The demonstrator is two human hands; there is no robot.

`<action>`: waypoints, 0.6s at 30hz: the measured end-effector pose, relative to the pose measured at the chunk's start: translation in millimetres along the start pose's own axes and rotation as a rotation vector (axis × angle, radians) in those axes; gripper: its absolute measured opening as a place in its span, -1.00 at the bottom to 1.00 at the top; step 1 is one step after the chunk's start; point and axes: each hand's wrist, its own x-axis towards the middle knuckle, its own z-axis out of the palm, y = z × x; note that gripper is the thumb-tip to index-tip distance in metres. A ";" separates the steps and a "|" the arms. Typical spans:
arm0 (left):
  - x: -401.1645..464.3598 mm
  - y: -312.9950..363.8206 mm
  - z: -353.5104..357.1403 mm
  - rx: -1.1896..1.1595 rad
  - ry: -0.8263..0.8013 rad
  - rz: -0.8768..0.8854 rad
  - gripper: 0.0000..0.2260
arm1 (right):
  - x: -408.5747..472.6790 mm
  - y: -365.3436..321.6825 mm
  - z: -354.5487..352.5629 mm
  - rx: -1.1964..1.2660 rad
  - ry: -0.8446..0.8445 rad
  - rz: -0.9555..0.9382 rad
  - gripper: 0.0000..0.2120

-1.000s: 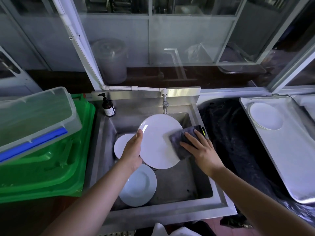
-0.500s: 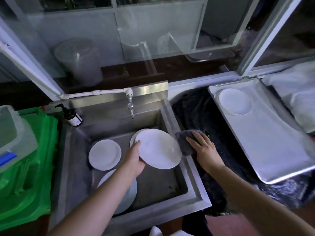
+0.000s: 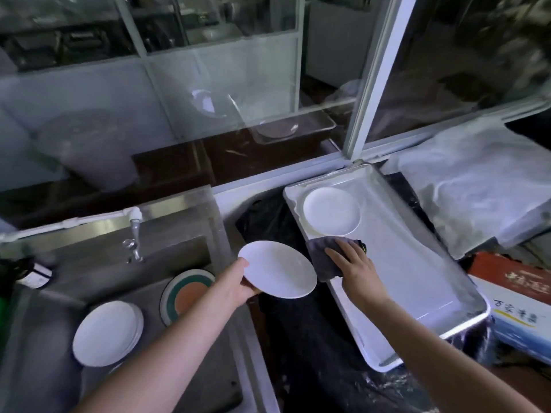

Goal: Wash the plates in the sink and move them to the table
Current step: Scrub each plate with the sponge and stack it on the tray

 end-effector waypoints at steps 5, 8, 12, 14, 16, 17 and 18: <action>16.2 1.1 79.1 -0.038 -0.063 0.001 -0.62 | 11.4 60.6 -16.3 0.021 -0.013 0.063 -0.18; 32.3 0.2 119.6 -0.015 -0.075 0.000 -0.57 | 19.1 86.5 -23.1 0.043 0.007 0.095 -0.22; 50.4 -4.6 166.5 -0.004 -0.072 0.001 -0.63 | 27.1 111.1 -23.0 0.080 0.021 0.136 -0.26; 60.6 -6.8 187.8 -0.030 -0.065 -0.008 -0.67 | 29.7 122.1 -19.3 0.094 0.031 0.149 -0.26; 69.1 -9.4 205.4 -0.062 -0.038 -0.011 -0.72 | 31.2 131.5 -15.6 0.112 0.037 0.151 -0.26; 74.1 -10.8 212.0 -0.067 -0.018 -0.011 -0.72 | 31.0 135.3 -13.8 0.121 0.046 0.151 -0.26; 80.9 -12.6 217.4 -0.076 -0.015 0.000 -0.70 | 30.7 138.5 -12.0 0.130 0.055 0.156 -0.25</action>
